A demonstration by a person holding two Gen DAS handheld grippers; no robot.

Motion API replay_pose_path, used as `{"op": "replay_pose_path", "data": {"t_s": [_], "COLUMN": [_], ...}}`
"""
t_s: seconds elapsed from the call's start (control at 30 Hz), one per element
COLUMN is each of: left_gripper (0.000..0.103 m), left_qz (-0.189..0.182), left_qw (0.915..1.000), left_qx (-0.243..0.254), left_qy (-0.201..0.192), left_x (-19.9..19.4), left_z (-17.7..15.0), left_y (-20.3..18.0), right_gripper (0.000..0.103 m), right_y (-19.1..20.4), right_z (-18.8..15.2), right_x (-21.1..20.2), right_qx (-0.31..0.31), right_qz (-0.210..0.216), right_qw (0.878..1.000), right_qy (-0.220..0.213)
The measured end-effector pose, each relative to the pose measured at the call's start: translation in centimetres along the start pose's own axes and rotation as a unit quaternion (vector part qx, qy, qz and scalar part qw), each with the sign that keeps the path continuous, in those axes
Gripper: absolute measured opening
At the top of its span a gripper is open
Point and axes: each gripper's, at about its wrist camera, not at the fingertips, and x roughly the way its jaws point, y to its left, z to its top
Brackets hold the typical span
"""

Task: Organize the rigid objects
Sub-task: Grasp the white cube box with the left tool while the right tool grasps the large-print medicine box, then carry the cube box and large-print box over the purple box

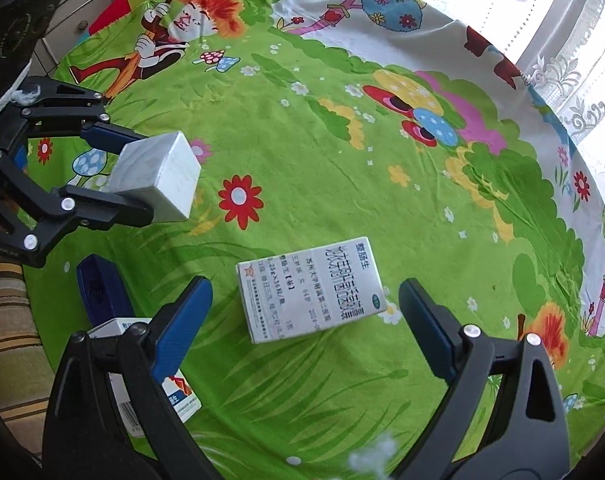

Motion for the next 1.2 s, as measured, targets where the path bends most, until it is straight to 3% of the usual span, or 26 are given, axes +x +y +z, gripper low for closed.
{"op": "replay_pose_path", "data": {"t_s": [0.17,0.27,0.43,0.6,0.8,1.2], "left_gripper": [0.045,0.045,0.045,0.045,0.045,0.045], "left_qz": [-0.003,-0.005,-0.003,0.0,0.004,-0.017], "left_qw": [1.0,0.9998,0.9995,0.9986,0.9968,0.9956], "left_qx": [-0.009,-0.017,-0.027,-0.045,-0.07,-0.071], "left_qy": [-0.003,-0.007,-0.017,-0.027,-0.037,-0.059], "left_x": [-0.2,-0.6,-1.8,-3.6,-6.0,-10.3], "left_z": [-0.2,-0.2,-0.4,-0.8,-2.0,-5.6], "left_y": [0.1,0.2,-0.2,-0.7,-2.1,-7.4], "right_gripper": [0.095,0.079,0.079,0.079,0.079,0.079], "right_y": [-0.4,-0.8,-1.6,-1.2,1.5,8.0], "right_z": [-0.2,-0.6,-1.5,-2.9,-5.4,-11.8], "right_x": [1.1,0.9,-0.4,-4.2,-9.1,-16.2], "right_qx": [0.024,0.057,0.134,0.214,0.264,0.312], "right_qz": [0.002,-0.003,-0.03,-0.063,-0.093,-0.141], "right_qw": [1.0,0.998,0.99,0.973,0.955,0.931], "right_qy": [0.0,-0.009,-0.027,-0.063,-0.097,-0.126]}}
